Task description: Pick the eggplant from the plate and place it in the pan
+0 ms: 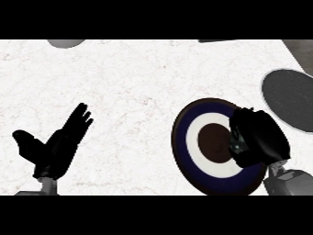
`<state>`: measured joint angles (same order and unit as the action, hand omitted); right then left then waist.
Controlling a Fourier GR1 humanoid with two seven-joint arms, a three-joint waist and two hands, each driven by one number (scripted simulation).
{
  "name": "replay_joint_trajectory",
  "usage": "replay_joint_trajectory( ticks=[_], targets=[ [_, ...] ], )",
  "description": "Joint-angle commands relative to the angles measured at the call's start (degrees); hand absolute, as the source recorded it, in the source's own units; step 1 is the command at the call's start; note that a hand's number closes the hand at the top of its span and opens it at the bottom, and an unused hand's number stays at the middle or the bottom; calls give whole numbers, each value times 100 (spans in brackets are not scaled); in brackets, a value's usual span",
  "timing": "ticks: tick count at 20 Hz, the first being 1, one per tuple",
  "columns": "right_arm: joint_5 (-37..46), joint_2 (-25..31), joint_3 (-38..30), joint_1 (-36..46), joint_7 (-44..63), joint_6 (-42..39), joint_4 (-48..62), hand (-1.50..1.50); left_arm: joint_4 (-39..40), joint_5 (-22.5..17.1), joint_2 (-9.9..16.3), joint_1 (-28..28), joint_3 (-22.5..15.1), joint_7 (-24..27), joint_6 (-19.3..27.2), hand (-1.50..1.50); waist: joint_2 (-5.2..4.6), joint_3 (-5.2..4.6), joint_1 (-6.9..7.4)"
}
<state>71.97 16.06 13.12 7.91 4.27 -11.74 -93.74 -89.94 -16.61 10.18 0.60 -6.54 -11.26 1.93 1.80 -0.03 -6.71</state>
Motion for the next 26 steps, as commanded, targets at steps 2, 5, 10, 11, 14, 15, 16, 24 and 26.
replay_joint_trajectory(
  ticks=[2, 5, 10, 11, 14, 15, 16, 24, 26],
  targets=[
    [-447, -556, -637, -819, 872, 431, -1702, 150, -95, 29, 12, 13, -70, -25, -53, 0, -41, 0, 133],
    [-1035, -901, -849, -1380, 909, 600, -2623, 150, 8, 90, -109, -191, -130, -20, 15, 0, -83, 6, 173],
    [-2251, -1375, -1285, -2104, 1041, 411, -3734, 150, -157, -56, -17, -72, -133, -93, -222, 0, -133, 10, 440],
    [-1954, -1529, -1127, -2082, 1259, 553, -3782, 150, -195, 117, -209, -235, -395, -229, -94, 0, -154, 6, 534],
    [-3110, -1419, -2093, -2267, 672, 640, -3383, 150, -199, -102, 53, -249, -91, -280, -344, 0, -170, 11, 594],
    [-3456, -1120, -2546, -1830, 892, 252, -3391, 150, 136, 202, -231, -543, -255, -104, -127, 0, -181, 6, 607],
    [-3789, -874, -3017, -1701, 532, 314, -2965, 150, 323, 183, -234, -512, -221, 79, -253, 0, -185, 7, 616],
    [-3064, -25, -3713, -695, -634, 1336, -556, 150, 141, 141, -200, -345, -164, -24, -469, 0, -189, 6, 694],
    [-3071, 158, -3901, -250, -785, 1578, 152, 150, -19, 141, -138, -595, -79, -387, -352, 0, -193, 8, 711]
  ],
)
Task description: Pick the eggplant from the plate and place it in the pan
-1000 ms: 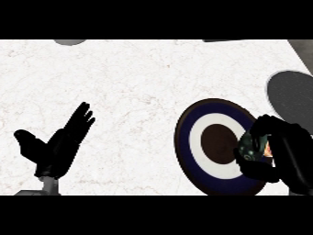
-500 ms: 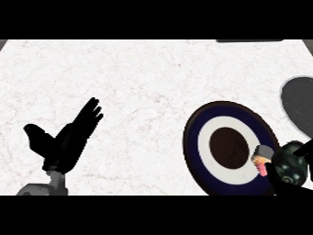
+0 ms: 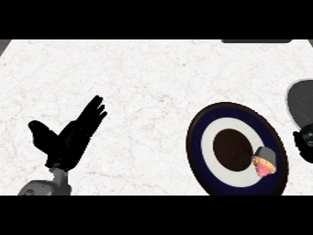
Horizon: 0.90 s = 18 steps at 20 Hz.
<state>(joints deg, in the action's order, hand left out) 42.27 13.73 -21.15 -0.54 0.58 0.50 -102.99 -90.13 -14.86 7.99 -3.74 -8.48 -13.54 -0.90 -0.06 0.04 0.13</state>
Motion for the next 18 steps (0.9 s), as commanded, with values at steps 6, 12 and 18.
replay_joint_trajectory(
  ticks=[6, 12, 18],
  targets=[
    [78, 568, -902, 1519, -1005, 1715, 2893, 150, -188, 155, -181, 54, -148, -48, 42, 0, -12, 5, 75],
    [-441, 1362, -1552, 2638, -2168, 2382, 5478, 150, -28, 80, -94, -43, -23, -26, -141, 0, -47, 14, 151],
    [-597, 1908, -1858, 3280, -3220, 2894, 7360, 150, 293, 70, -143, -126, 68, 223, -258, 0, -92, 22, 211]
  ],
)
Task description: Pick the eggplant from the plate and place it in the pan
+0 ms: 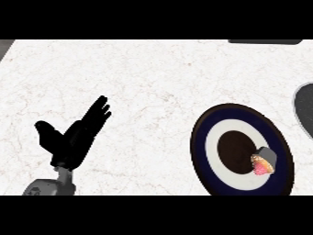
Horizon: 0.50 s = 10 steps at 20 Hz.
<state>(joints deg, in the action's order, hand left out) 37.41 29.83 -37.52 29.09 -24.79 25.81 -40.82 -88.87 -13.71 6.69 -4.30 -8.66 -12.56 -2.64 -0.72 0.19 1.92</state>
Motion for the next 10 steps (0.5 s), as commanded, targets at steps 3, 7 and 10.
replay_joint_trajectory(
  ticks=[3, 7, 10],
  targets=[
    [420, 681, 21, 512, 458, 209, 1683, 150, -56, -25, 52, -67, 36, 66, -138, 0, -62, 2, 165],
    [675, 900, 267, 478, 362, -229, 2359, -150, -94, 112, -204, -195, -147, -126, 128, 0, -80, 21, 182],
    [489, 951, 113, 621, 25, -342, 2632, -150, -133, 6, 6, 151, -106, 98, -220, 0, -63, 25, 193]
  ],
)
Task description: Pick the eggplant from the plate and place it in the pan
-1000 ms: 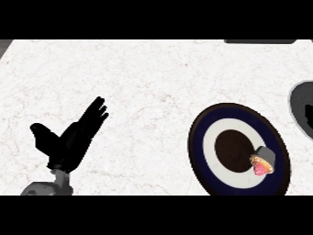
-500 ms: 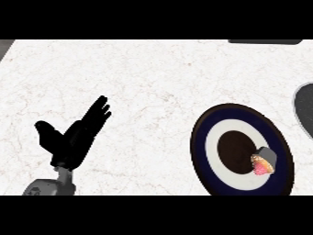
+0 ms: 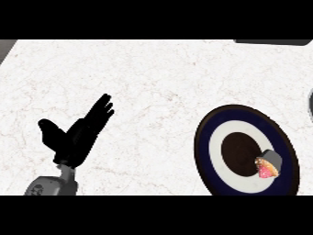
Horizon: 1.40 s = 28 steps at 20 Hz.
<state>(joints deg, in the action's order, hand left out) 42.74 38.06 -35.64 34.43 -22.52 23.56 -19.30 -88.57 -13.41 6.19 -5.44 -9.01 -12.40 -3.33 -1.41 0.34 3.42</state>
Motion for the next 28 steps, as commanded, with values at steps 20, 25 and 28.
replay_joint_trajectory(
  ticks=[20, 25, 28],
  targets=[
    [-2056, 1131, -1611, -612, -1881, -4292, 1054, -150, 5, -46, -29, 105, 153, -47, 32, 0, 56, 9, -243],
    [-2085, 1407, -1599, -1118, -2274, -5065, 1080, -150, -193, -73, 88, -10, 250, -218, 36, 0, 53, 24, -221],
    [-2187, 1457, -1640, -1138, -2241, -5256, 1063, -150, -203, 31, -147, 76, 41, -315, 201, 0, 72, 15, -209]
  ],
)
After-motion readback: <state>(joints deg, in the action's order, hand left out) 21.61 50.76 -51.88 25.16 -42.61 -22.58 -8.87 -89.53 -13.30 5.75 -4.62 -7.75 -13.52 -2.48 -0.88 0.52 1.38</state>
